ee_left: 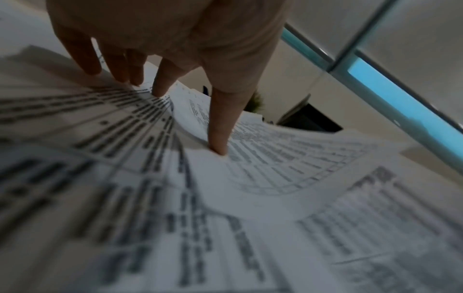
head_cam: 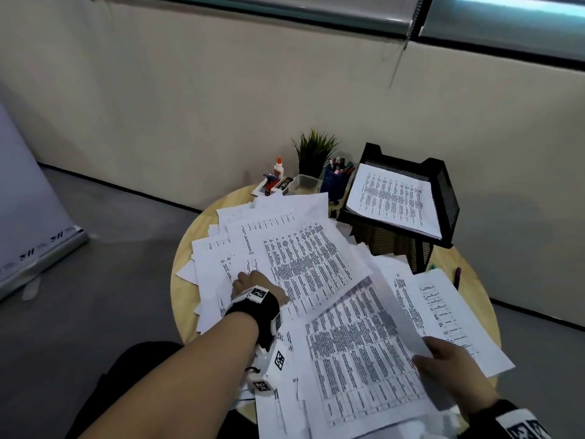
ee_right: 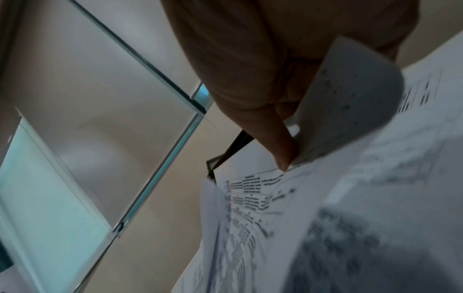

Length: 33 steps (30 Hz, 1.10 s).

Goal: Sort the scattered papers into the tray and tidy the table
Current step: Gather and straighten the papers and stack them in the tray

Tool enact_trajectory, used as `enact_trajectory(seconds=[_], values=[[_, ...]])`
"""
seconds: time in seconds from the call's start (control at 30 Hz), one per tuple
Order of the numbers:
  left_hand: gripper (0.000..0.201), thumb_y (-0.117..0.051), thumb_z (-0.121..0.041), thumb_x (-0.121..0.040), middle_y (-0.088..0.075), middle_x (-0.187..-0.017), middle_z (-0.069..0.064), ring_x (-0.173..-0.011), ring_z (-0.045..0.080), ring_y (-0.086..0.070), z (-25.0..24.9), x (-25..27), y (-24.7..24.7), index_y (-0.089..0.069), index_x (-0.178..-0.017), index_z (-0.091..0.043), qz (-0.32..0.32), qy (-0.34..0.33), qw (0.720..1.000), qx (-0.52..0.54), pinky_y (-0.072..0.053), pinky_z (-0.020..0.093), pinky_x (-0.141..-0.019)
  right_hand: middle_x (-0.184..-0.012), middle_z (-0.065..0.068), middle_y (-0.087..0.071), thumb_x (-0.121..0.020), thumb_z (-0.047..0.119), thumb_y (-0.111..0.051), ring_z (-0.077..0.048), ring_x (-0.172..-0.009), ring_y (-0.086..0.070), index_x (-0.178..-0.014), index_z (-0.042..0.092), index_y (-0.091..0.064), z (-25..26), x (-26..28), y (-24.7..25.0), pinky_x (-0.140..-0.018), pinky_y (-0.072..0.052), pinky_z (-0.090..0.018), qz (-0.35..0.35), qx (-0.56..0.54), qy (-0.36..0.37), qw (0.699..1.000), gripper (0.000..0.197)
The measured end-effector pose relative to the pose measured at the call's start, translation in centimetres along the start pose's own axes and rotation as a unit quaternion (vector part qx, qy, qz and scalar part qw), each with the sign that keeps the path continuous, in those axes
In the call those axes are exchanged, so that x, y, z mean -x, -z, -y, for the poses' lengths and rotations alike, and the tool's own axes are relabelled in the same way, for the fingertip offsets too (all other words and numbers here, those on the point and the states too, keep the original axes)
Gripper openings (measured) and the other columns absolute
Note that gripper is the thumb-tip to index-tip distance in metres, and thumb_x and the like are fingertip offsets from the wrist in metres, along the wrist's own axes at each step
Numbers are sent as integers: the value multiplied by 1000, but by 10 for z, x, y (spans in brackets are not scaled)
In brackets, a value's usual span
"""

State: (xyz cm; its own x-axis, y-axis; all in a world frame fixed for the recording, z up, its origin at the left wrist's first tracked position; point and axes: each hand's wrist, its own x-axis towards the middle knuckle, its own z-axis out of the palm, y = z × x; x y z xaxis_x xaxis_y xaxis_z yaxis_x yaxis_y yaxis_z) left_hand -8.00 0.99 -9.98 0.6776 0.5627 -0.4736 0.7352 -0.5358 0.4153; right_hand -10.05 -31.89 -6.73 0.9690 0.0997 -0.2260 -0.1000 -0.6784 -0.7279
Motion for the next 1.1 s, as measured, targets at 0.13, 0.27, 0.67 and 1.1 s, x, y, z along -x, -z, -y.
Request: enact_trajectory(seconds=[0.13, 0.27, 0.67, 1.1], values=[[67, -70, -40, -72, -31, -132, 11, -126, 33, -29, -3, 1, -2, -37, -124, -12, 5, -22, 999, -26, -37, 44, -101, -70, -19, -64, -79, -11, -63, -20, -64, -50, -79, -7, -68, -5, 0, 23, -50, -35, -23, -15, -12, -9, 1000, 6], [50, -64, -37, -73, -33, -128, 12, -121, 33, -32, -5, -4, -3, -40, -109, -12, -5, -28, 1000, -1, -38, 46, -100, -82, -19, -69, -80, -7, -65, -25, -73, -57, -82, 2, -69, -7, -3, 41, -63, -38, -29, -42, -6, -26, 999, 11], [56, -62, -31, -86, -35, -139, 16, -128, 32, -40, -22, -7, -10, -42, -131, -5, -12, -36, 998, -55, -40, 39, -105, -84, -2, -76, -8, 76, -77, -33, -82, -70, -86, 39, -71, -128, -45, 117, -86, -50, -62, -127, -184, -102, 969, 86], [80, -64, -11, -81, -45, -136, 16, -118, 31, -52, -9, 15, -10, -17, -146, -7, 31, -80, 995, 44, -48, 31, -85, -101, -30, -67, -53, 28, -83, -52, -97, -62, -99, 4, -64, -35, -1, 94, -75, -44, -74, -79, -329, -82, 938, 55]])
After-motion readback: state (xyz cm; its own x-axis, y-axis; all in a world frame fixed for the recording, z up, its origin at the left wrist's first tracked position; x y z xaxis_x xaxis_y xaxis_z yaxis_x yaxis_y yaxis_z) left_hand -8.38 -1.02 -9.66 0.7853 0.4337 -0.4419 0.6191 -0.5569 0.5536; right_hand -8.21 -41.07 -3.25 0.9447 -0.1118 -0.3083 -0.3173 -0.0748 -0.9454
